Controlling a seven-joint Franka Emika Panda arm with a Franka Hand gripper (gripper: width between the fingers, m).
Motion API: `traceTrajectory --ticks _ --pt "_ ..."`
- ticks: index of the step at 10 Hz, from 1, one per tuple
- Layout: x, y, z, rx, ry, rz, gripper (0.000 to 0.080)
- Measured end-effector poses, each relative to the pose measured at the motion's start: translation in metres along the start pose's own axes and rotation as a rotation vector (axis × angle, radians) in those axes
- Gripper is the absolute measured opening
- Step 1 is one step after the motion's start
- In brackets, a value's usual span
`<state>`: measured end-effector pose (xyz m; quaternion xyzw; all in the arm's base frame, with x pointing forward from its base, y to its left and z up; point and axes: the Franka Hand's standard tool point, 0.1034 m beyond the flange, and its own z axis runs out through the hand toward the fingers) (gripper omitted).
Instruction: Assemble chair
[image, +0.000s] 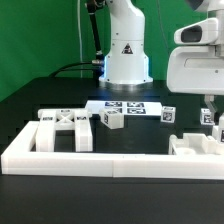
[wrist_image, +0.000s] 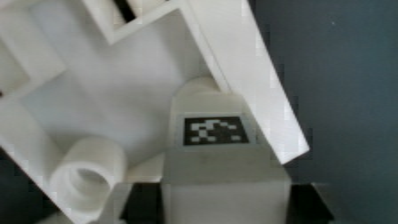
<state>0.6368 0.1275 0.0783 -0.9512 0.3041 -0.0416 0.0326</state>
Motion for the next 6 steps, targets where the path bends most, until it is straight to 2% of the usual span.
traceTrajectory --ticks 6 --pt "-0.0012 0.0009 0.0006 0.023 -0.014 0.573 0.0290"
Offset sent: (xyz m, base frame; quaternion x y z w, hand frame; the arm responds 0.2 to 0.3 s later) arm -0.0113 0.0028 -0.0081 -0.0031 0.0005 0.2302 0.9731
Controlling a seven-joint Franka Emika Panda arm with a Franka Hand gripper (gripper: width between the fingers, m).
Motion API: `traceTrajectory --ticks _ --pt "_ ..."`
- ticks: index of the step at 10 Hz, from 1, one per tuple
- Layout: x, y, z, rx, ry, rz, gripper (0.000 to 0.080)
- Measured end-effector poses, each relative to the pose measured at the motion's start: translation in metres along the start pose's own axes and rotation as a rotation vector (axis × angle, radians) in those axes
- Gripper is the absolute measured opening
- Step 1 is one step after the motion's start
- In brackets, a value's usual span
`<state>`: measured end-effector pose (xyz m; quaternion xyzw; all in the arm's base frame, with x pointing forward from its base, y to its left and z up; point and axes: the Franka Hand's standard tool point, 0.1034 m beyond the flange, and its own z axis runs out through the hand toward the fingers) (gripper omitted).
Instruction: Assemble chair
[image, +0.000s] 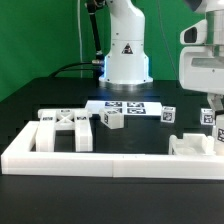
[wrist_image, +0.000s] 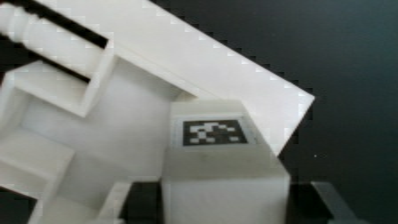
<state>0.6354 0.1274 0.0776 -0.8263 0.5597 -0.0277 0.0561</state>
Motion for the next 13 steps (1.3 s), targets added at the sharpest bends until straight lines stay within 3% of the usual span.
traceTrajectory --ticks 2,4,6,7,9,13 --pt "-0.0001 -0.0001 0.0000 0.007 -0.028 0.235 0.0290" --pt "-0.0006 -0.0002 0.0001 0.008 -0.032 0.275 0.0290" --pt "-0.0013 0.0000 0.0008 0.008 -0.032 0.236 0.0530" --pt "-0.0028 -0.0018 -0.0004 0.010 -0.033 0.179 0.0612" --pt "-0.0059 -0.0027 -0.0014 -0.002 -0.020 -0.091 0.0644" --pt "-0.0048 -0.0030 -0.0019 -0.001 -0.012 -0.528 0.0648"
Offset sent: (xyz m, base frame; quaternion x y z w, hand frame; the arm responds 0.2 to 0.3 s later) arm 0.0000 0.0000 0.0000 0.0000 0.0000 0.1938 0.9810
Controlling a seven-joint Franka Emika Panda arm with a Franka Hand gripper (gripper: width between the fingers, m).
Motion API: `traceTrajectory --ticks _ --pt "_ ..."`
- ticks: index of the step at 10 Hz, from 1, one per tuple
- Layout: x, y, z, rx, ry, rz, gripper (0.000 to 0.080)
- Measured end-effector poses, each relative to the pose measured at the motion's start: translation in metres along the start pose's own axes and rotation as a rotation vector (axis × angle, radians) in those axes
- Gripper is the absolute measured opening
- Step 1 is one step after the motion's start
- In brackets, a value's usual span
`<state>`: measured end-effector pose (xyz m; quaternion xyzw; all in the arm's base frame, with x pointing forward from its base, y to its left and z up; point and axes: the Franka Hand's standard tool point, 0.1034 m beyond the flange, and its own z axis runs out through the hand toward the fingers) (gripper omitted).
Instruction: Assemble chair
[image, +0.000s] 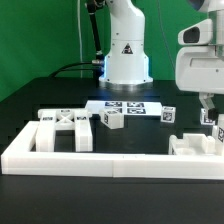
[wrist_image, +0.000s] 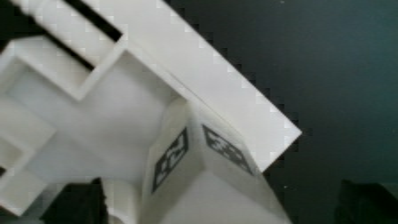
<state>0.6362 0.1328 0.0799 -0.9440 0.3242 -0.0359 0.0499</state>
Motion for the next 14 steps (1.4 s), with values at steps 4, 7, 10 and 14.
traceTrajectory --ticks 4,7,10,14 --pt "-0.0016 -0.0022 0.0000 -0.017 0.010 -0.385 0.0648" --pt "-0.0001 -0.0003 0.0005 -0.031 0.013 -0.607 0.0648" --pt "0.0043 0.0036 0.0005 -0.037 0.014 -0.689 0.0648" --pt "0.0043 0.0035 0.0005 -0.036 0.014 -0.657 0.0287"
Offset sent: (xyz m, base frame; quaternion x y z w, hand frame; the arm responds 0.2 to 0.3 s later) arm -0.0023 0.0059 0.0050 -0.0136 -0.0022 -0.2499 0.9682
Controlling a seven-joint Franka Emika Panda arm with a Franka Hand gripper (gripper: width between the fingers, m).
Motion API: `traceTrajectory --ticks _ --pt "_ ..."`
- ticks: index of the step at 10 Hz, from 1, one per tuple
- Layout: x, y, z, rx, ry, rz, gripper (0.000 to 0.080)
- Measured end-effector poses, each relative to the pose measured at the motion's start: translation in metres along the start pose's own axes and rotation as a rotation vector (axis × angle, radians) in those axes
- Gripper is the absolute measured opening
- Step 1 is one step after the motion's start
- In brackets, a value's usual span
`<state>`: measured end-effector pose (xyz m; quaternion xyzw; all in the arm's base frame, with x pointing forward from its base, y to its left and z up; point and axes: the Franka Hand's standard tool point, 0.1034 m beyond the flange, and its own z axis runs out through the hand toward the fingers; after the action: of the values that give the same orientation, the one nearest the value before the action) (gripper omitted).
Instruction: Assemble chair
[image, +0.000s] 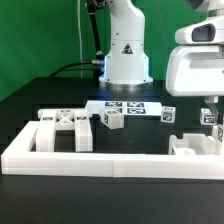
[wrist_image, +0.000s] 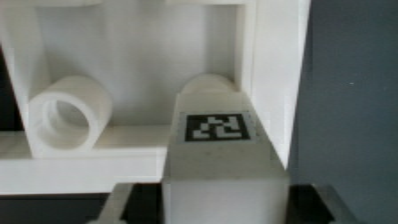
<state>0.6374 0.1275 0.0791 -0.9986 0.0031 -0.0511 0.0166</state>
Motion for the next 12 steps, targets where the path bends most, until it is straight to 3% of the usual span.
traceTrajectory --ticks 2,5,9,12 --pt "0.0001 0.0005 0.0000 0.002 0.000 0.112 0.0287" --pt "0.0003 0.0025 -0.0002 0.007 -0.001 0.438 0.0287" --pt "-0.0013 0.0017 0.0006 0.037 -0.017 0.981 0.0290" --pt "-0.0018 0.0005 0.0006 0.039 -0.023 1.232 0.0291"
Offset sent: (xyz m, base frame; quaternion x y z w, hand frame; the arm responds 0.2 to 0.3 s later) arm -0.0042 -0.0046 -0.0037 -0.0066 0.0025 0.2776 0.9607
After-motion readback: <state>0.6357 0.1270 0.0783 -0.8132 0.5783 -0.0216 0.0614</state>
